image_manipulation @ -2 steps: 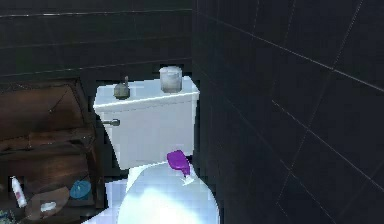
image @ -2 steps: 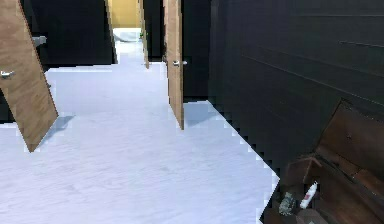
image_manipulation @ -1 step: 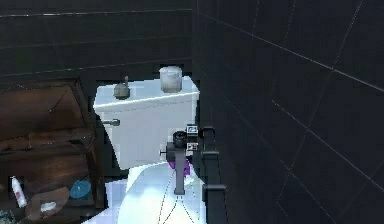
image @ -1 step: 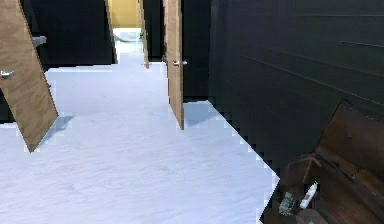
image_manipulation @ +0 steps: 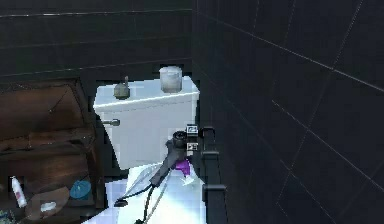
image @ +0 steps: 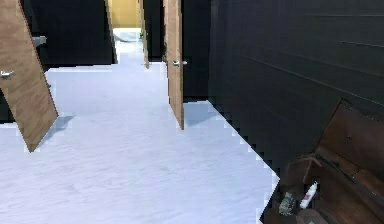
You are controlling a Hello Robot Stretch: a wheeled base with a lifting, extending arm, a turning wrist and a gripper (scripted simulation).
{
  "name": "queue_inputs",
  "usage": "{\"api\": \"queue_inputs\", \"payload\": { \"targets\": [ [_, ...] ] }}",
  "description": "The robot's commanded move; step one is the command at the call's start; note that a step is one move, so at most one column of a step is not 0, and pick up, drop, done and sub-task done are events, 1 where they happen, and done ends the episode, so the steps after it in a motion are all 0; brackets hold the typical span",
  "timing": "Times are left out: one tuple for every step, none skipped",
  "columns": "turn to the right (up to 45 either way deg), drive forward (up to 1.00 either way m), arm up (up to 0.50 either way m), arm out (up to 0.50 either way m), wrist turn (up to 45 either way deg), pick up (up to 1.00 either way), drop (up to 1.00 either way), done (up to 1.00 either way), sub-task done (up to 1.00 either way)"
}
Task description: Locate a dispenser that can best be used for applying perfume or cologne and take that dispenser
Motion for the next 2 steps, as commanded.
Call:
{"api": "queue_inputs", "payload": {
  "targets": [
    [0.0,0.0,0.0,0.0,45.0,0.0,0.0,0.0,0.0],
    [0.0,0.0,0.0,0.0,45.0,0.0,0.0,0.0,0.0]
  ]
}}
